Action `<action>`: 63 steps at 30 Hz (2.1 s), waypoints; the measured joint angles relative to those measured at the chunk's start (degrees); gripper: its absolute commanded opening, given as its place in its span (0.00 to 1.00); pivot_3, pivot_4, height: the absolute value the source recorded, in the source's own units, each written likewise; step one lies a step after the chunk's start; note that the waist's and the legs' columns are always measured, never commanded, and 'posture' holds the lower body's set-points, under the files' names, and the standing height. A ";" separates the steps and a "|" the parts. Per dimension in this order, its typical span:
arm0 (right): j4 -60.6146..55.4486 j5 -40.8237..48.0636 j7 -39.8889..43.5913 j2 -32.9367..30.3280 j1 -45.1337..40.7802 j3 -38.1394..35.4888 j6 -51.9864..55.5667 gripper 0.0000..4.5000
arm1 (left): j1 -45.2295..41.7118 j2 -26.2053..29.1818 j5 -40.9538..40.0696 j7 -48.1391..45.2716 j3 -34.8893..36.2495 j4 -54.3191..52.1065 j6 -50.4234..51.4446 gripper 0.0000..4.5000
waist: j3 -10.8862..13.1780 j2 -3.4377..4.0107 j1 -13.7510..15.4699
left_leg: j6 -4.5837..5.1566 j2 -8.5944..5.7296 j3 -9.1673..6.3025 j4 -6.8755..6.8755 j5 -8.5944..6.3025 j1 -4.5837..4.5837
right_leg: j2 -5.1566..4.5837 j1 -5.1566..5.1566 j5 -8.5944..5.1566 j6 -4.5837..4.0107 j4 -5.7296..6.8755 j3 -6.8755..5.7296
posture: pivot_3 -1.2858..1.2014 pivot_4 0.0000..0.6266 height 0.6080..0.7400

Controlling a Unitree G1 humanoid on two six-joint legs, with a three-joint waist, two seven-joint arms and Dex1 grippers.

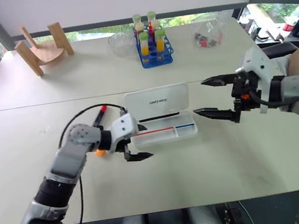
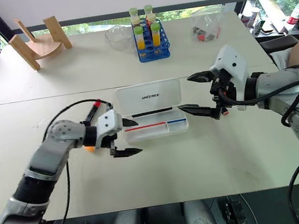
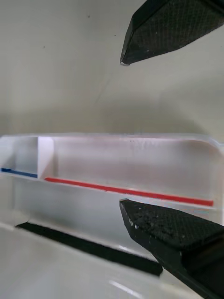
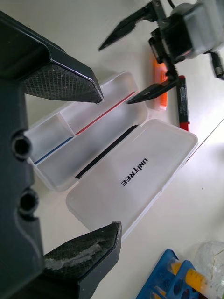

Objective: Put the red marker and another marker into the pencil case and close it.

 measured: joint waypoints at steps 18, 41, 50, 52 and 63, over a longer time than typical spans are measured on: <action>2.47 -1.20 1.78 2.27 -2.05 3.09 -2.12 1.00 | 7.00 -1.08 -6.95 32.49 26.69 -2.28 19.94 0.99 | 0.07 0.02 0.14 | 0.01 0.02 -0.06 0.11 -0.01 0.02 | -0.01 0.06 0.01 -0.01 0.03 -0.04 | 0.52 0.24 1.00; -1.00 10.38 8.80 -0.55 -1.68 -3.44 3.24 1.00 | 6.16 0.92 -8.96 21.34 20.90 17.79 5.20 0.07 | 0.07 0.01 -0.08 | 0.01 0.03 -0.04 0.06 -0.01 -0.07 | -0.02 -0.07 0.01 -0.01 0.03 -0.05 | 0.52 0.24 1.00; -1.00 13.15 11.29 -1.52 0.34 -6.22 3.18 1.00 | 1.87 13.27 -26.88 8.68 27.92 0.35 17.43 0.07 | 0.08 0.04 0.16 | 0.01 -0.02 -0.01 0.09 -0.01 0.02 | -0.17 0.12 0.01 0.00 0.00 -0.08 | 0.52 0.24 1.00; -1.07 13.59 11.37 -1.97 0.72 -6.43 3.19 1.00 | -0.06 13.39 -26.95 7.65 24.47 -1.03 18.29 0.07 | 0.08 0.04 0.13 | 0.01 -0.04 -0.01 0.09 -0.01 0.04 | -0.14 0.14 0.01 0.00 0.00 -0.09 | 0.52 0.24 1.00; -3.56 13.61 9.32 -3.03 4.88 -9.05 3.21 1.00 | -15.72 -4.78 -5.89 6.80 -4.79 18.48 0.51 0.07 | 0.11 0.00 -0.37 | 0.09 -0.03 0.03 0.11 -0.05 -0.03 | 0.03 -0.03 0.01 -0.01 0.02 0.02 | 0.52 0.24 1.00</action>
